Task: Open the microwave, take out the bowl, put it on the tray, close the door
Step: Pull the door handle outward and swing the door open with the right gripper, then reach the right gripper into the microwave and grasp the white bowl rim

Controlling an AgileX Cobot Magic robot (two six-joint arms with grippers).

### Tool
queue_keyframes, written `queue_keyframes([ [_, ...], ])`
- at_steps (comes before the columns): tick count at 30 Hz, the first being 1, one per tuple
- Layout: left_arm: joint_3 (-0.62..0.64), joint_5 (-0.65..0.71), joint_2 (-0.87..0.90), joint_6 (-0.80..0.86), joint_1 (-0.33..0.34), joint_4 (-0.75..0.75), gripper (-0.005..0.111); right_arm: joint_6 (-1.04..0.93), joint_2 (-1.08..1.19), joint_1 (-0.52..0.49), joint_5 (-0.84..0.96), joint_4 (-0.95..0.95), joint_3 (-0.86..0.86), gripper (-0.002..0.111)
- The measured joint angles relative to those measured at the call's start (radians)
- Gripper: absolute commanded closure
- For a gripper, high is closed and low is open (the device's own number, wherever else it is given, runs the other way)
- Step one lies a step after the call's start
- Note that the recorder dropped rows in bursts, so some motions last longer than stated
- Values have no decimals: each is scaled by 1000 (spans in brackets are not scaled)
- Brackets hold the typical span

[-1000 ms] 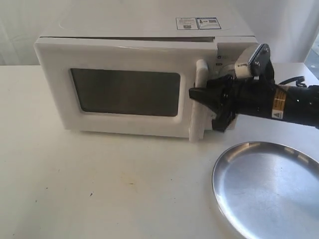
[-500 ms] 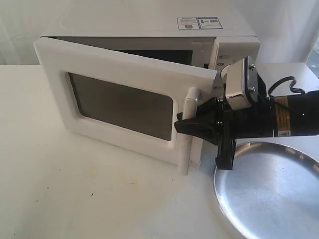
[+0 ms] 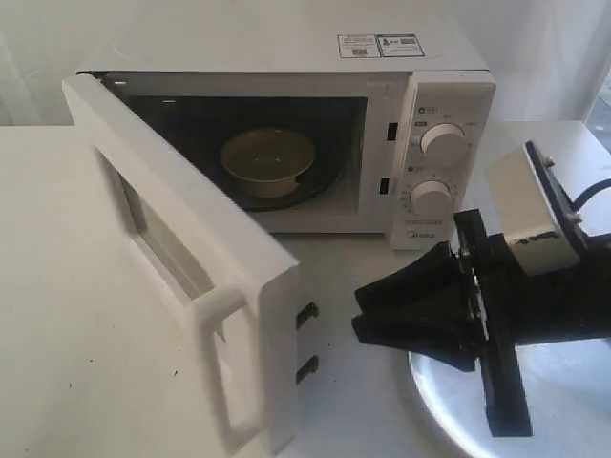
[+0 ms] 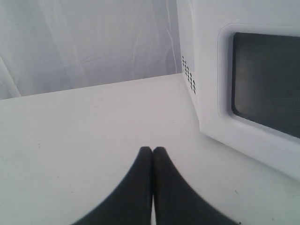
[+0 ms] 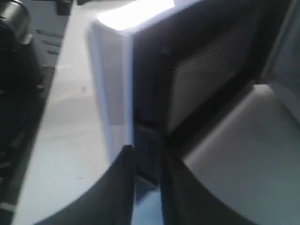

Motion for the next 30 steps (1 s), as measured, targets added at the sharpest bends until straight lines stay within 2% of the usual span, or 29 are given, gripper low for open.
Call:
queue_keyframes([
  [2, 0, 0, 0, 0, 0, 0, 107, -50, 12, 15, 186, 143, 14, 108],
  [3, 0, 0, 0, 0, 0, 0, 107, -145, 49, 39, 280, 277, 14, 108],
  [6, 0, 0, 0, 0, 0, 0, 107, -449, 172, 128, 290, 591, -10, 108],
  [10, 0, 0, 0, 0, 0, 0, 107, -587, 357, 244, 351, 754, -187, 108],
  [13, 0, 0, 0, 0, 0, 0, 107, -625, 434, 297, 480, 772, -307, 100],
  [19, 0, 0, 0, 0, 0, 0, 107, -678, 557, 365, 671, 749, -471, 57],
  [26, 0, 0, 0, 0, 0, 0, 107, -751, 658, 420, 862, 730, -620, 54],
  [30, 0, 0, 0, 0, 0, 0, 107, -758, 718, 425, 904, 730, -688, 54],
])
